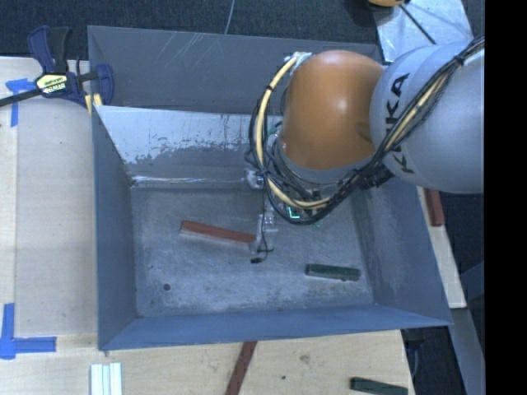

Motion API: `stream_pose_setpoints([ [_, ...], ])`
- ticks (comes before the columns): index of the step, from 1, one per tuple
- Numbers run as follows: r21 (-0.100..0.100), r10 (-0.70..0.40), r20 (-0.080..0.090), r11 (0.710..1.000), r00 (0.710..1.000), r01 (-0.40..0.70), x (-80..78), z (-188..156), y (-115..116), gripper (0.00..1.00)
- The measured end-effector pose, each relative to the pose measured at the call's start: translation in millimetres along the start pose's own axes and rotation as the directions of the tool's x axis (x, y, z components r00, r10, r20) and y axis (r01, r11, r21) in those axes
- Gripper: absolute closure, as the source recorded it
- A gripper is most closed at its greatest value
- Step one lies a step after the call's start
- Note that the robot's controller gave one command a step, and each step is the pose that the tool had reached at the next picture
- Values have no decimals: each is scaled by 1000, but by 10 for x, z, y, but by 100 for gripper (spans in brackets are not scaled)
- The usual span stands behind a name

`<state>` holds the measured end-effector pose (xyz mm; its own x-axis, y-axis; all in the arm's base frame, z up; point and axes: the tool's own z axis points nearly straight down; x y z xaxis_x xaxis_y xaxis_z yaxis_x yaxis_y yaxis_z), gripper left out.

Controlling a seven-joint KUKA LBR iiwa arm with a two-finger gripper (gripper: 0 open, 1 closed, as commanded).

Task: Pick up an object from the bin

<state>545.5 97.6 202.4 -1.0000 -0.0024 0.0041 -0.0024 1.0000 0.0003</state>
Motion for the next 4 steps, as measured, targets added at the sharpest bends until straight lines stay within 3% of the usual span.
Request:
stream_pose_setpoints([
  [1,-1,2,7,1000,1000,-2,-17,-35,-4,0],
  [2,-1,-11,15,1000,1000,11,-139,429,-51,0],
  [3,0,-43,7,999,999,43,-83,1148,-83,100],
  [4,0,-43,7,999,999,43,-84,1148,-84,0],
])
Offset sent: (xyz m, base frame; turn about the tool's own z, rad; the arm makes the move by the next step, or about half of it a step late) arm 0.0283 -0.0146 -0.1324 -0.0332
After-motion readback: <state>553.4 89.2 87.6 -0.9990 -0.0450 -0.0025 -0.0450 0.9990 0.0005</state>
